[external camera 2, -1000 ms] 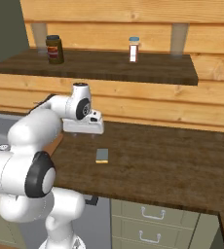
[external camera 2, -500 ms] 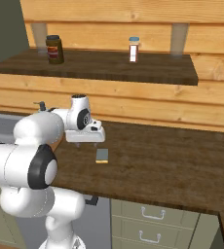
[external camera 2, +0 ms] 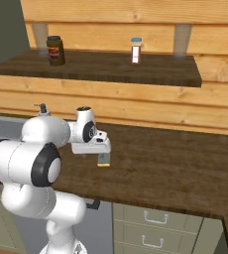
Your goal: Pick up the sponge from the counter and clean the cutting board by briefly scrubbing or pressing down on the cutting board. Once finished, release the sponge.
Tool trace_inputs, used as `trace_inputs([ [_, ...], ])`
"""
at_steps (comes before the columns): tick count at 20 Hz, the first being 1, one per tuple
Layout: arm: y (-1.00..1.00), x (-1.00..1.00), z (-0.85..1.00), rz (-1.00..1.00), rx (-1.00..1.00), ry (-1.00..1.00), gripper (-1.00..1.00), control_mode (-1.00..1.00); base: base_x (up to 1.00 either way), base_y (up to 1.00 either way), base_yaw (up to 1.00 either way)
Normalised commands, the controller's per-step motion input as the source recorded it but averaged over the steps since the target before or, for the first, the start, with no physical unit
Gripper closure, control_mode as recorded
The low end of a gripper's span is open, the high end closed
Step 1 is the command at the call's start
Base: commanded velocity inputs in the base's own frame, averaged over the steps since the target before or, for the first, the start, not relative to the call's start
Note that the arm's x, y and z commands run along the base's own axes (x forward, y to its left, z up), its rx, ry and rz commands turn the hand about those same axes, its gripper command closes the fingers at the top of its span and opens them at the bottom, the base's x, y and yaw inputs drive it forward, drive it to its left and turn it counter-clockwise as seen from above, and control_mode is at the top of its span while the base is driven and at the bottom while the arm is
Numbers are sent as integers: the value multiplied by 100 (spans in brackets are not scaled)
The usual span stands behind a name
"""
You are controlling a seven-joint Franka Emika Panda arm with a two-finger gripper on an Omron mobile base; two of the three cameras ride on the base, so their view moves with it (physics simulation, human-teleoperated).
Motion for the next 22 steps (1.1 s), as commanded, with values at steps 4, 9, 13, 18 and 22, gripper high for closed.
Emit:
trace_inputs([
  [4,-28,14,-22,0,0,0,-100,-100,0,0,0],
  [9,-29,18,-12,0,0,0,-100,-100,0,0,0],
  [13,-3,14,-27,1,0,0,-100,-100,0,0,0],
  [18,-2,2,-3,4,0,-1,-100,-100,0,0,0],
  [22,-2,3,-6,2,0,0,-100,-100,0,0,0],
])
